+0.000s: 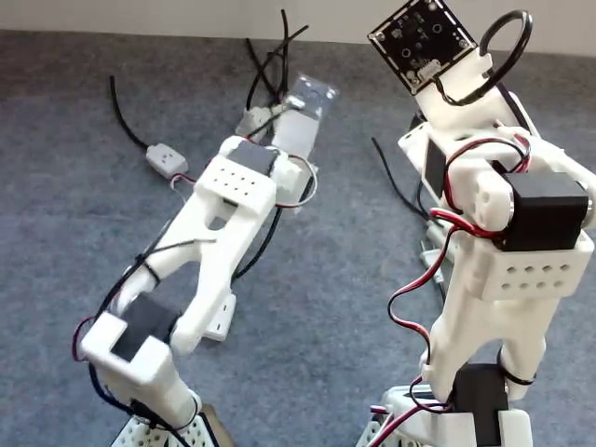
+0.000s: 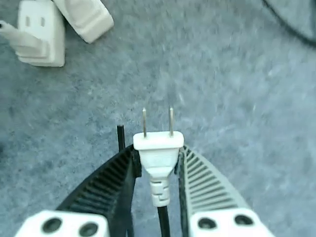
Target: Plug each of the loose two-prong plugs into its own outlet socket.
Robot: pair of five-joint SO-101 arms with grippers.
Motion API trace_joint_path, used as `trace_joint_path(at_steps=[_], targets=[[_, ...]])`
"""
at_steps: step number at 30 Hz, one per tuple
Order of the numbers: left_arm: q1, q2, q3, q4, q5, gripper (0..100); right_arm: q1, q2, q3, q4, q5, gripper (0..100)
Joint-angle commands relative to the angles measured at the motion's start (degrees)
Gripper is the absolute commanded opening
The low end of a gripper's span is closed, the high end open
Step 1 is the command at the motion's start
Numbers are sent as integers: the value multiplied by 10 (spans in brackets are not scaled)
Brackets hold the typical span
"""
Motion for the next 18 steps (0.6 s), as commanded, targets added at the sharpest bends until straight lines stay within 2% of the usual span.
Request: trace_joint_path(at_steps=[1, 6, 13, 18], targets=[[-5, -109, 29, -41, 70, 5, 9, -21, -7, -8, 1, 9], [0, -275, 175, -160, 91, 5, 35, -19, -10, -15, 1, 9], [0, -465, 469, -522, 93, 5, 36, -18, -10, -38, -63, 9], [0, -516, 587, -693, 93, 5, -24, -23, -10, -28, -71, 8]])
